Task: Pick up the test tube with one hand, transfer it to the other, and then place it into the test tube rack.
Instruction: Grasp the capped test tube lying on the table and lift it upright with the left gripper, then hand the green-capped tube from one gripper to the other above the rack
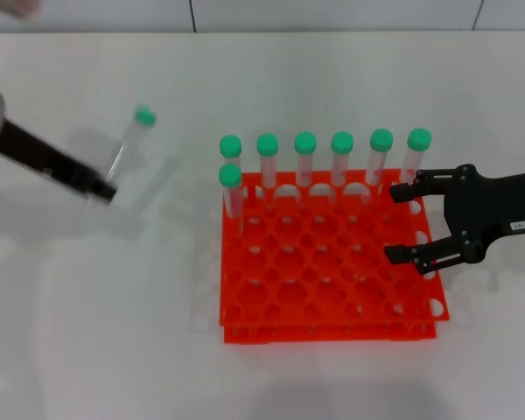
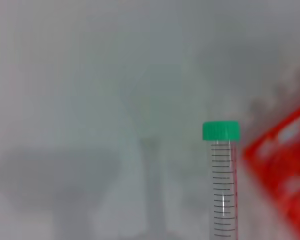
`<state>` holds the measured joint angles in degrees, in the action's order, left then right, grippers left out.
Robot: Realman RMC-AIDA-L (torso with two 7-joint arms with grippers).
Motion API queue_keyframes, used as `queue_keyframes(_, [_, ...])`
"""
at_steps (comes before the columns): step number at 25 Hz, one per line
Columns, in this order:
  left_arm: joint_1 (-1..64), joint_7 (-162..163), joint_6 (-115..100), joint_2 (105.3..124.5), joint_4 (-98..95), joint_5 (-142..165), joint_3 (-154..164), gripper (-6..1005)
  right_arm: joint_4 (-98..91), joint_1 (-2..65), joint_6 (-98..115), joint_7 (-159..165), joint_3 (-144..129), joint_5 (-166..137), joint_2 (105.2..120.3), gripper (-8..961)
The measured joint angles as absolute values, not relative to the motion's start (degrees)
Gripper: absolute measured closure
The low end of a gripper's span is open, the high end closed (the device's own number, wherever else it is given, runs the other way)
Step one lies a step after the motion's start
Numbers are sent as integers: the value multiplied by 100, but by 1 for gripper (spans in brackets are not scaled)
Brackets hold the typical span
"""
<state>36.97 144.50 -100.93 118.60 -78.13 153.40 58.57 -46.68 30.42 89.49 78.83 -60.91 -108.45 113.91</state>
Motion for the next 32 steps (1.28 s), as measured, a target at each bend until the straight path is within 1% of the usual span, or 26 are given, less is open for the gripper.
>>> queue_keyframes(3, [3460,14277,-10072,11831,-8560,14535,5744,815,-4669,3041,8948,7883,-6086,-10845,11390,80])
queue_keyframes(7, [3176,13655,-9578,11888,-8842,13562,5655,815,-4668,3041,8933,7882,-6090,-10845,11395,80])
queue_keyframes(10, [2986,13108,-9154,11916,-8720,12885,5680,815,-4669,3041,8933,7882,-6091,-10834,11401,80])
queue_keyframes(14, [2807,11695,-8847,11922,-7815,11175,5707,815,-4668,3010,8929,7881,-6055,-10810,11428,80])
queue_keyframes(19, [3016,10707,-8911,11803,-6516,10199,5687,815,-4667,2997,8929,7879,-6037,-10788,11455,81])
queue_keyframes(25, [3678,9996,-9192,11669,-4934,10391,5712,815,-4666,2988,8910,7855,-6022,-10779,11502,81])
queue_keyframes(32, [4138,9197,-9355,11623,-4064,10983,5713,816,-4667,2968,8903,7836,-6019,-10670,11513,80])
